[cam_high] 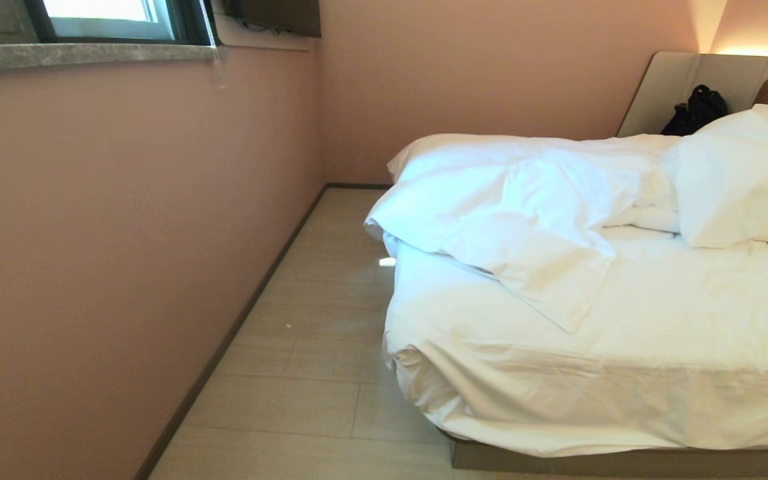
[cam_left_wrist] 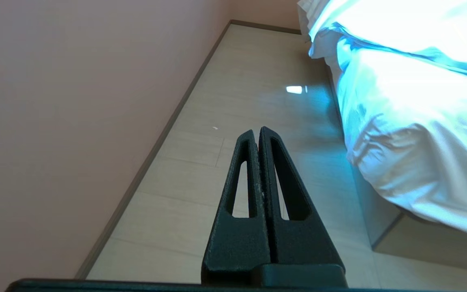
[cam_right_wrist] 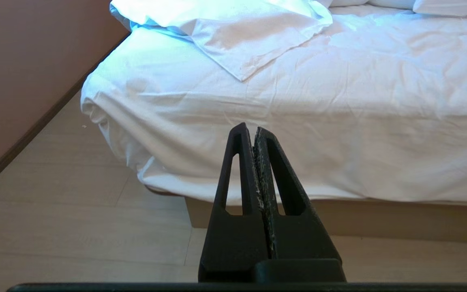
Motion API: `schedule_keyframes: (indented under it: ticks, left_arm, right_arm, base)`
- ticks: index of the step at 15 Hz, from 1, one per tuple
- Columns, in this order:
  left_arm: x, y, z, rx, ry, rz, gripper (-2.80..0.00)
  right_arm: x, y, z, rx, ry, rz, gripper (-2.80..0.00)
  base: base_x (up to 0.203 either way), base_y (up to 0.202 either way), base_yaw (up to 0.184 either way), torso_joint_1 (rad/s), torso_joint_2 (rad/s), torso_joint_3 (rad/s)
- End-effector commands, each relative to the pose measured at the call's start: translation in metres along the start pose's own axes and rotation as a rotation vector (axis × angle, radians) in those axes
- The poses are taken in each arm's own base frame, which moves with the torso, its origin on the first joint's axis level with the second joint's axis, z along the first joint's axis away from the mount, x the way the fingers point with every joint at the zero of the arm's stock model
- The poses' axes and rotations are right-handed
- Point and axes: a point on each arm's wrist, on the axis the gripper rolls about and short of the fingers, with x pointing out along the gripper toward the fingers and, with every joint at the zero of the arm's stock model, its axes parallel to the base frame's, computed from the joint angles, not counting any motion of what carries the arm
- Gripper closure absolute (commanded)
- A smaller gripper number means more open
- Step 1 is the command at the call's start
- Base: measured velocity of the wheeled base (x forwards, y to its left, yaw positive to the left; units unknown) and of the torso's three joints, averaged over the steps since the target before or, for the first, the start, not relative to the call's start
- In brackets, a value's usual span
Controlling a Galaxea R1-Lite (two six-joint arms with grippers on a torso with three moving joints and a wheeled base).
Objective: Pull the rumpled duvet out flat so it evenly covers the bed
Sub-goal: Hold the folded corner of the quilt
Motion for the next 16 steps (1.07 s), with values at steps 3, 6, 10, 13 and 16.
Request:
schedule_keyframes:
  ticks: [3, 6, 10, 13, 16]
  left_arm:
    - [0.0001, 0.0, 0.0001, -0.001, 0.0, 0.0, 0.0]
    - [0.0, 0.0, 0.0, 0.0, 0.0, 0.0, 0.0]
    - [0.0, 0.0, 0.0, 0.0, 0.0, 0.0, 0.0]
    - [0.0, 0.0, 0.0, 0.0, 0.0, 0.0, 0.0]
    - [0.0, 0.0, 0.0, 0.0, 0.0, 0.001, 0.0]
  right_arm:
    - [0.0001, 0.0, -0.0001, 0.0, 0.002, 0.0, 0.0]
    - [0.0001, 0.0, 0.0, 0.0, 0.001, 0.0, 0.0]
    - [0.0002, 0.0, -0.0003, 0.0, 0.003, 0.0, 0.0]
    - [0.0001, 0.0, 0.0, 0.0, 0.001, 0.0, 0.0]
    - [0.0001, 0.0, 0.0, 0.0, 0.001, 0.0, 0.0]
  base:
    - [0.173, 0.0, 0.002, 0.005, 0.0, 0.002]
    - [0.019, 0.0, 0.002, 0.006, 0.0, 0.0]
    - [0.0, 0.0, 0.0, 0.0, 0.0, 0.0]
    - [0.0, 0.0, 0.0, 0.0, 0.0, 0.0]
    - [0.158, 0.0, 0.001, 0.0, 0.0, 0.002]
